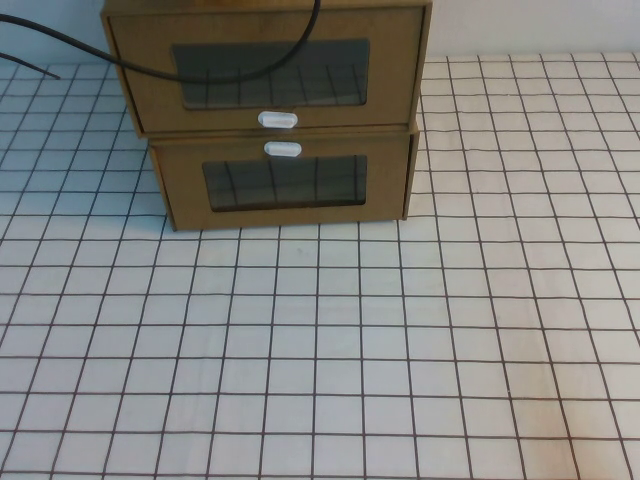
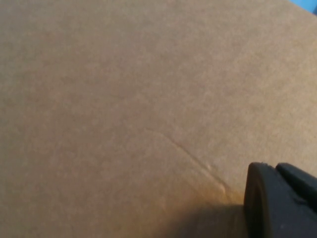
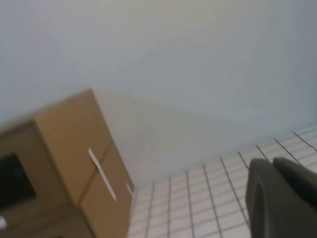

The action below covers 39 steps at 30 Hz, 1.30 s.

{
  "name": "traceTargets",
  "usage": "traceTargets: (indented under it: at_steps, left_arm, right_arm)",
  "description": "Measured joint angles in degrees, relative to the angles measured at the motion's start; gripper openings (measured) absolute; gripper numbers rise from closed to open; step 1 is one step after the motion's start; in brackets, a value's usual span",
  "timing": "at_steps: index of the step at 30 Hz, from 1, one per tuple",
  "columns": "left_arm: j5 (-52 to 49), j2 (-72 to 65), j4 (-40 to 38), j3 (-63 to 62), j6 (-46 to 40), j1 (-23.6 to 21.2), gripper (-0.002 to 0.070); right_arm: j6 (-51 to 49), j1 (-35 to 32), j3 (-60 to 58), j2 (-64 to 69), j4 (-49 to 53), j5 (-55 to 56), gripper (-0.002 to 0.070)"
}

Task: Open the shoe box
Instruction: 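Pull the top drawer of the cardboard box fully open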

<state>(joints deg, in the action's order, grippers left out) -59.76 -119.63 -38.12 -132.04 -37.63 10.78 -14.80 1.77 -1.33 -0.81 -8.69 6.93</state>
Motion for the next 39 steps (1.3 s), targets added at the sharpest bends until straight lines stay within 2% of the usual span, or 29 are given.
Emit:
traceTargets:
  at_steps: [3, 5, 8, 12, 17, 27, 30, 35, 39]
  left_arm:
    - [0.0, 0.0, 0.0, 0.0, 0.0, 0.0, -0.0002]
    - [0.0, 0.0, 0.0, 0.0, 0.0, 0.0, -0.0002]
    - [0.0, 0.0, 0.0, 0.0, 0.0, 0.0, -0.0002]
    - [0.0, 0.0, 0.0, 0.0, 0.0, 0.0, -0.0002]
    - [-0.2, 0.0, 0.0, 0.0, 0.0, 0.0, -0.0002]
    - [-0.3, 0.0, 0.0, 0.0, 0.1, 0.0, -0.0002]
    - [-0.3, 0.0, 0.0, 0.0, 0.2, 0.0, -0.0002]
    - [-0.3, 0.0, 0.0, 0.0, 0.2, 0.0, -0.0002]
    - [-0.3, 0.0, 0.0, 0.0, 0.2, 0.0, -0.0002]
  right_arm:
    - [-5.5, 0.0, 0.2, 0.0, -2.8, 0.1, -0.0014]
    - [-8.7, 0.0, 1.7, 0.0, -4.3, -6.4, -0.0013]
    - [-9.8, 0.0, 7.2, 2.9, -6.5, -21.9, -0.0014]
    - [-6.2, 0.0, 16.6, 10.9, -7.0, -39.1, -0.0014]
    - [2.6, 0.0, 25.2, 21.2, -8.2, -50.0, -0.0013]
    - [27.1, 0.0, 37.1, 45.7, -22.5, -53.6, -0.0013]
    - [31.7, 1.4, 41.6, 53.3, -25.4, -53.4, -0.0013]
    - [33.0, 9.1, 50.6, 63.5, -24.4, -51.5, -0.0013]
    - [29.0, 19.6, 58.8, 72.3, -18.0, -49.8, -0.0013]
